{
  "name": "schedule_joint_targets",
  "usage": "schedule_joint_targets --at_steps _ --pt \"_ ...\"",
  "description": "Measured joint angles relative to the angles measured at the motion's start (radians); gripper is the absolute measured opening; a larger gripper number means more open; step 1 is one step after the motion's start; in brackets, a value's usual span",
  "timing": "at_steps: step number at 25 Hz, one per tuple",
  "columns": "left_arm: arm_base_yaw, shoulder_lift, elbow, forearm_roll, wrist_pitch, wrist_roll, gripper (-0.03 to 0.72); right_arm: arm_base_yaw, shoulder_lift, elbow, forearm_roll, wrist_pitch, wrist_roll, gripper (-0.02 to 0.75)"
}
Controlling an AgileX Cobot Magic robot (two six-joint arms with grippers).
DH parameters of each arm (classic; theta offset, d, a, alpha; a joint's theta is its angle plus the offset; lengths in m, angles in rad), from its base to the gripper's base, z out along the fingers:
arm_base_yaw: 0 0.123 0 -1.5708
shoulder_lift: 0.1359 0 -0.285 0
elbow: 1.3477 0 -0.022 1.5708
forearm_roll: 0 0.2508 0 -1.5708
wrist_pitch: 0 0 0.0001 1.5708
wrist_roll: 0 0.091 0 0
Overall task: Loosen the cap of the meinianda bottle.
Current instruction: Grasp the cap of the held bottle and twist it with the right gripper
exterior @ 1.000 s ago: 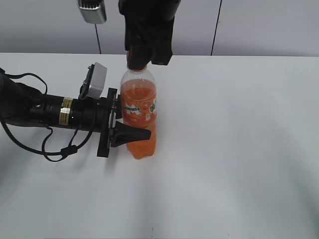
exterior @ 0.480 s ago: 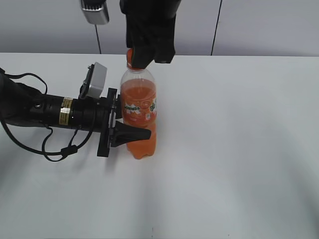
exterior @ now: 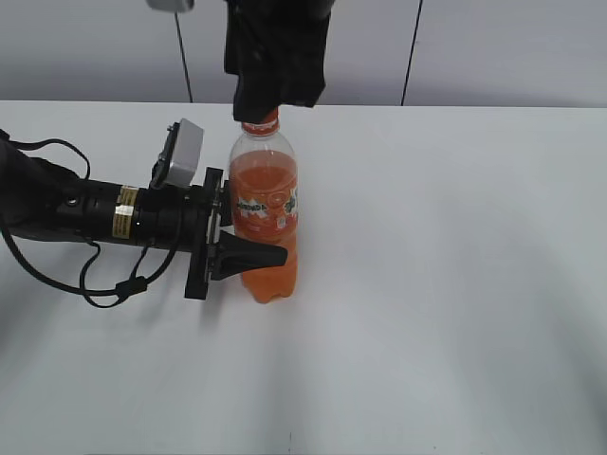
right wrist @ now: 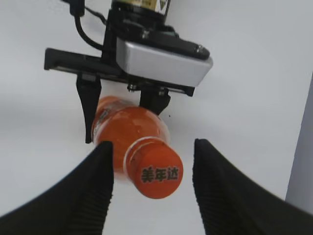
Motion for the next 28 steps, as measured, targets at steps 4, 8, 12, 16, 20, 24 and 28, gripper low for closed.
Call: schedule_joint_targets --at_steps 4,8,12,16,20,24,28 --pt "0.000 0.000 0.000 0.000 0.000 0.000 0.391 0.000 -0.041 -0.024 0.022 -0.001 0.193 0.396" --pt "0.000 0.000 0.000 0.000 0.000 0.000 0.391 0.000 -0.053 -0.028 -0.028 -0.001 0.578 0.396" --pt "0.000 0.000 0.000 0.000 0.000 0.000 0.391 0.000 -0.053 -0.028 -0.113 -0.001 1.062 0.396" --pt "0.000 0.000 0.000 0.000 0.000 0.000 0.391 0.000 -0.053 -0.025 -0.108 -0.001 1.286 0.396" --pt "0.000 0.000 0.000 0.000 0.000 0.000 0.391 0.000 -0.044 -0.011 -0.090 -0.001 1.317 0.397" --pt "0.000 0.000 0.000 0.000 0.000 0.000 0.391 0.000 -0.017 -0.010 -0.065 -0.001 1.322 0.415" --pt "0.000 0.000 0.000 0.000 0.000 0.000 0.391 0.000 0.013 -0.010 -0.055 -0.001 1.323 0.433"
